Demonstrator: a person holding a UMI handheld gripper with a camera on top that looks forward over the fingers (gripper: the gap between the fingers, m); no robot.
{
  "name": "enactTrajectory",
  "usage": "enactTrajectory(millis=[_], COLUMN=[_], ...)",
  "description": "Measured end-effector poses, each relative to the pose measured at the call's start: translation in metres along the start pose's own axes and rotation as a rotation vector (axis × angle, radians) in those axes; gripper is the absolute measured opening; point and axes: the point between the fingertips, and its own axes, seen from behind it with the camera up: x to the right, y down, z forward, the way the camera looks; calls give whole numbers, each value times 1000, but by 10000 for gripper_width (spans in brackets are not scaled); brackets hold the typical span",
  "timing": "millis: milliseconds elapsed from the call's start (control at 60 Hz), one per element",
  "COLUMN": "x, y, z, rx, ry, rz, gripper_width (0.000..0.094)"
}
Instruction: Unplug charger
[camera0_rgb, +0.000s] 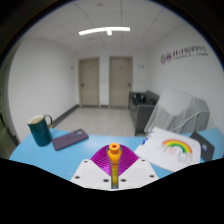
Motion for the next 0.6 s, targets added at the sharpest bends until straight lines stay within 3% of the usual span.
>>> enactTrajectory(millis=[50, 150, 200, 283, 383, 500, 600], x=[9, 43, 62, 112, 146, 160, 157], y=[-69, -136, -145, -114, -55, 31, 69], z=[-20, -51, -60, -64, -77, -67, -60], rx=[151, 222, 226, 151, -7, -215, -290], ry=[17, 36, 36, 92, 117, 88, 41], rz=[-61, -68, -52, -43, -3, 48, 66], gripper_width=[53, 50, 49, 51, 51, 51, 54])
